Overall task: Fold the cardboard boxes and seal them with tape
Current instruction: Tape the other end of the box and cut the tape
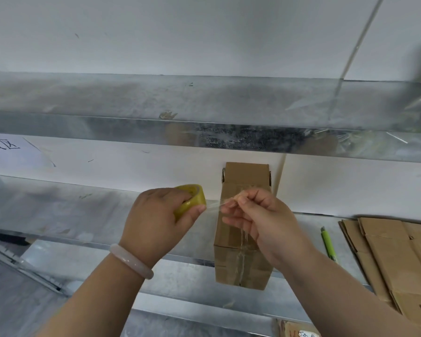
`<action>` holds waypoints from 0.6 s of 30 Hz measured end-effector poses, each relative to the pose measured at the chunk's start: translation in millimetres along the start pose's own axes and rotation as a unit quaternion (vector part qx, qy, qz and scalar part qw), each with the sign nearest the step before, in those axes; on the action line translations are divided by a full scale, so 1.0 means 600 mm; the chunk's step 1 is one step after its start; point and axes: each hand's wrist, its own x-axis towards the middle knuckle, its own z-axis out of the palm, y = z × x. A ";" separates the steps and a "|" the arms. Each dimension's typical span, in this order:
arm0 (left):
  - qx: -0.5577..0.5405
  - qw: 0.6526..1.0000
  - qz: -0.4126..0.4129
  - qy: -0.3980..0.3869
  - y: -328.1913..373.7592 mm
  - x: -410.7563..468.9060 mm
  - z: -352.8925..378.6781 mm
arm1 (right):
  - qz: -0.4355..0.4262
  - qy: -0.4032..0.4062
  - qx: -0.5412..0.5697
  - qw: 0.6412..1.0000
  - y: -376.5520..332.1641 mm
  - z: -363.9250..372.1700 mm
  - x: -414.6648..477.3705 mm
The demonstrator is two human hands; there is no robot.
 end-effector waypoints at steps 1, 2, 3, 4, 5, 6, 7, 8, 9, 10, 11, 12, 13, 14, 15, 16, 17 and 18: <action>0.002 1.000 0.011 -0.003 0.001 0.001 -0.003 | 0.030 -0.001 0.040 0.999 -0.006 0.000 0.000; 0.004 1.000 0.020 -0.006 0.004 0.003 -0.005 | 0.049 0.001 0.062 0.997 -0.013 -0.001 0.001; 0.007 1.000 0.025 -0.007 0.007 0.004 -0.008 | 0.057 0.002 0.066 0.996 -0.019 -0.001 0.001; 0.011 1.000 0.026 -0.006 0.011 0.005 -0.010 | 0.057 0.000 0.052 0.997 -0.023 -0.002 0.001; 0.016 0.999 0.028 -0.006 0.013 0.006 -0.011 | 0.051 -0.004 0.023 0.998 -0.026 -0.002 0.000; 0.022 0.999 0.031 -0.008 0.016 0.007 -0.012 | 0.042 -0.003 -0.023 0.999 -0.028 -0.003 0.000; 0.030 0.999 0.037 -0.012 0.018 0.008 -0.013 | 0.033 0.001 -0.082 0.996 -0.029 -0.006 -0.002; 0.038 0.998 0.044 -0.018 0.019 0.009 -0.013 | 0.022 0.007 -0.148 0.989 -0.029 -0.009 -0.002; 0.046 0.997 0.052 -0.021 0.020 0.009 -0.013 | 0.009 0.009 -0.220 0.976 -0.029 -0.013 -0.003; 0.050 0.997 0.058 -0.025 0.019 0.008 -0.013 | -0.011 0.002 -0.293 0.956 -0.030 -0.017 -0.004; 0.050 0.996 0.062 -0.028 0.018 0.006 -0.014 | -0.036 -0.008 -0.367 0.929 -0.031 -0.020 -0.006; 0.045 0.997 0.063 -0.029 0.015 0.004 -0.015 | -0.061 -0.016 -0.426 0.903 -0.033 -0.022 -0.007; 0.039 0.997 0.062 -0.030 0.013 0.003 -0.016 | -0.078 -0.023 -0.462 0.883 -0.035 -0.024 -0.010; 0.032 0.997 0.062 -0.031 0.011 0.002 -0.017 | -0.089 -0.025 -0.474 0.876 -0.035 -0.026 -0.010; 0.023 0.997 0.064 -0.034 0.010 0.002 -0.019 | -0.092 -0.026 -0.465 0.880 -0.033 -0.028 -0.010; 0.013 0.997 0.067 -0.037 0.011 0.003 -0.020 | -0.087 -0.022 -0.437 0.895 -0.031 -0.029 -0.011; 0.001 0.997 0.071 -0.038 0.011 0.003 -0.022 | -0.070 -0.015 -0.394 0.916 -0.030 -0.028 -0.012; -0.009 0.996 0.076 -0.040 0.009 0.003 -0.023 | -0.049 -0.010 -0.339 0.939 -0.029 -0.027 -0.015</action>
